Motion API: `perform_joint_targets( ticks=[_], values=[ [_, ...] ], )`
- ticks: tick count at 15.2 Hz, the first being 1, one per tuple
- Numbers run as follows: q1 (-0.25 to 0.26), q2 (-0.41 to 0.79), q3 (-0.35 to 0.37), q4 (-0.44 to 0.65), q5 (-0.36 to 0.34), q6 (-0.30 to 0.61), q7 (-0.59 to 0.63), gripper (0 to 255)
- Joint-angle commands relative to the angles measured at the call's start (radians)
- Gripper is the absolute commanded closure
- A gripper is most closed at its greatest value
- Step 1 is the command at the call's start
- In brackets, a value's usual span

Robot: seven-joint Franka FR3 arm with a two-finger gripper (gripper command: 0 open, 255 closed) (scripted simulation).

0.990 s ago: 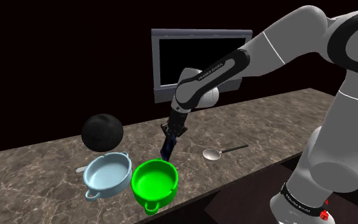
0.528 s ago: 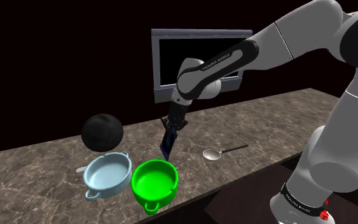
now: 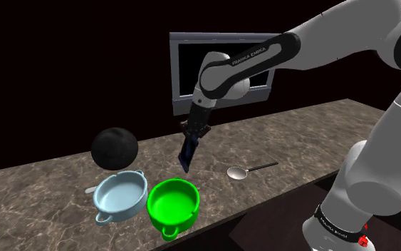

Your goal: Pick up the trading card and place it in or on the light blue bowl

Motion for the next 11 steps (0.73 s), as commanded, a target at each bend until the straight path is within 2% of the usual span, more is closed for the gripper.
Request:
perform_joint_targets(
  ticks=[1,11],
  values=[
    [-0.002,-0.017,-0.002,0.012,-0.005,-0.028,0.008,255],
    [0.000,-0.042,0.005,0.107,-0.033,-0.138,0.069,255]
  ],
)
